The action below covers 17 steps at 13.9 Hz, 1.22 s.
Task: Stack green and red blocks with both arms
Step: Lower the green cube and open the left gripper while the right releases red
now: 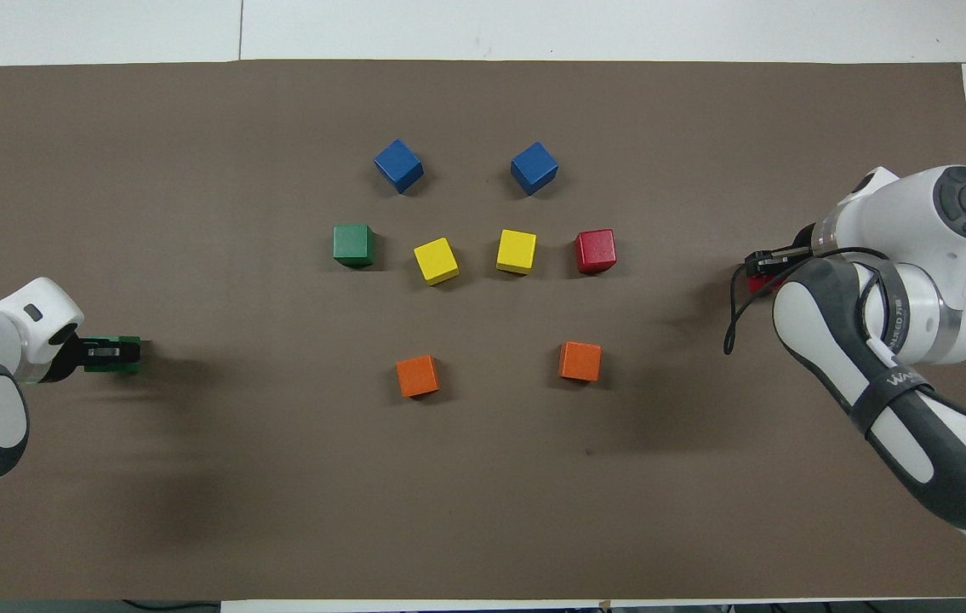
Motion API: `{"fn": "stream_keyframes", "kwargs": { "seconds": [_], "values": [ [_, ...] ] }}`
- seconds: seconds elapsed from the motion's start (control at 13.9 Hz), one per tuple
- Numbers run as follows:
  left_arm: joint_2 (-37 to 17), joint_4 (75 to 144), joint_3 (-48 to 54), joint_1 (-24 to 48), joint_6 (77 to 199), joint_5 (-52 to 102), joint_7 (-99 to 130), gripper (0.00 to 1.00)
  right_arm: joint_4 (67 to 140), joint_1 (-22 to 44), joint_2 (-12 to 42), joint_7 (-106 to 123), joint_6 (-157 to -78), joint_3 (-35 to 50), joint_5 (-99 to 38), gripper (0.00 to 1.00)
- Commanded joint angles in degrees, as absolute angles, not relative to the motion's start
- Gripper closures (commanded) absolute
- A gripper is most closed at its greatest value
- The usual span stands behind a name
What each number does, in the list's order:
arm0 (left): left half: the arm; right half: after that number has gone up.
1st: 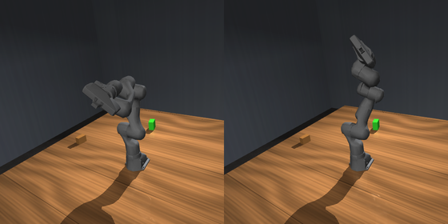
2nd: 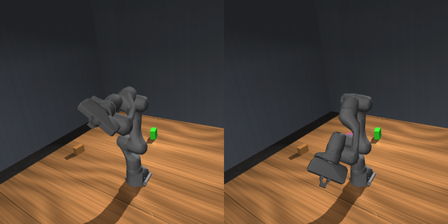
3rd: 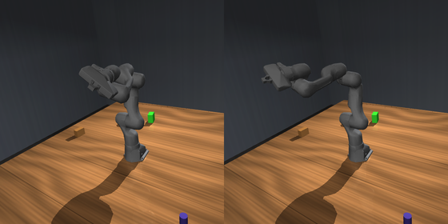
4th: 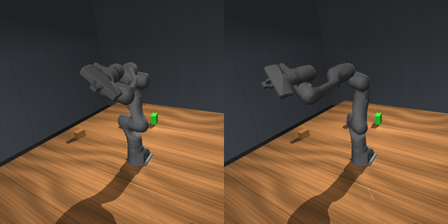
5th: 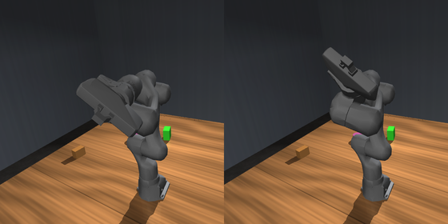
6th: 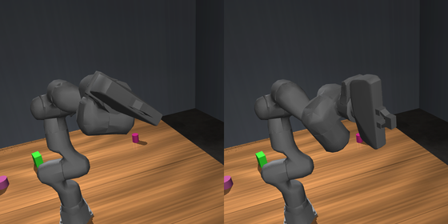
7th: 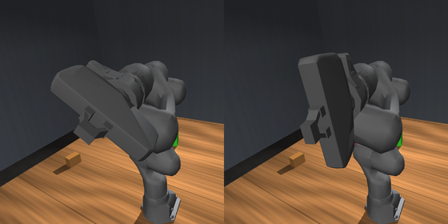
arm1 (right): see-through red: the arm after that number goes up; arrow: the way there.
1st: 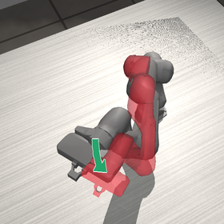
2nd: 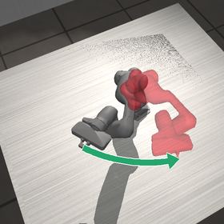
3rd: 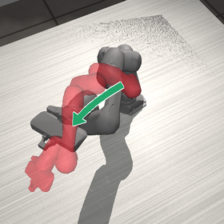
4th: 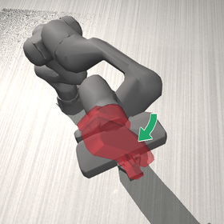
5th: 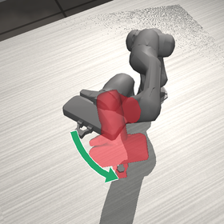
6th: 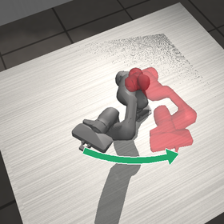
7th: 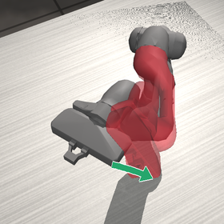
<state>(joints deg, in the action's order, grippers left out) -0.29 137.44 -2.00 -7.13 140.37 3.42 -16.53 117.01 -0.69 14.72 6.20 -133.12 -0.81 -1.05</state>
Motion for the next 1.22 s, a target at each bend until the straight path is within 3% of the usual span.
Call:
{"fn": "stream_keyframes", "kwargs": {
  "seconds": [0.0,0.36,0.5,0.65,0.72,0.79,0.86,0.94,1.01,1.15],
  "values": [
    [-0.1,138.2,-1.7,-7.6,142.7,3.8,-17.3,1.00,118.6,-1.5,14.4,8.2,-135.1,-0.3,-1.7,1.00],
    [-0.4,139.4,-1.8,-7.7,145.9,3.3,-17.3,1.00,119.0,-1.5,14.6,8.1,-135.5,-0.3,-1.7,0.98],
    [-0.4,139.8,-1.8,-7.7,147.4,2.1,-17.3,1.00,119.1,-1.5,14.6,8.0,-135.5,-0.3,-1.7,0.84],
    [-0.9,139.8,-1.8,-7.7,147.6,1.8,-17.3,1.00,119.4,-1.5,14.6,7.9,-135.6,-0.3,-1.7,0.82],
    [-1.0,139.8,-1.8,-7.7,147.6,1.2,-17.3,0.86,119.9,-1.4,14.5,7.8,-136.3,-0.3,-1.7,0.78],
    [-1.1,139.8,-1.8,-7.8,147.6,0.9,-17.3,0.57,120.6,-1.4,14.5,7.9,-137.7,-0.3,-1.7,0.71],
    [-1.1,139.7,-1.8,-8.2,147.6,0.9,-17.4,0.01,121.0,-1.4,14.4,7.9,-138.5,-0.3,-1.7,0.49],
    [-1.1,139.2,-1.8,-8.2,147.5,0.7,-17.4,0.00,121.0,-1.4,14.4,7.9,-138.4,-0.3,-1.7,0.20],
    [-1.2,138.6,-1.8,-8.2,147.0,0.7,-17.4,0.00,121.0,-1.3,14.4,7.9,-138.3,-0.3,-1.7,0.00],
    [-1.9,135.6,-1.7,-8.1,143.4,0.6,-18.2,0.00,120.4,-1.1,14.2,8.0,-137.0,-0.3,-1.7,0.00]
  ]
}}
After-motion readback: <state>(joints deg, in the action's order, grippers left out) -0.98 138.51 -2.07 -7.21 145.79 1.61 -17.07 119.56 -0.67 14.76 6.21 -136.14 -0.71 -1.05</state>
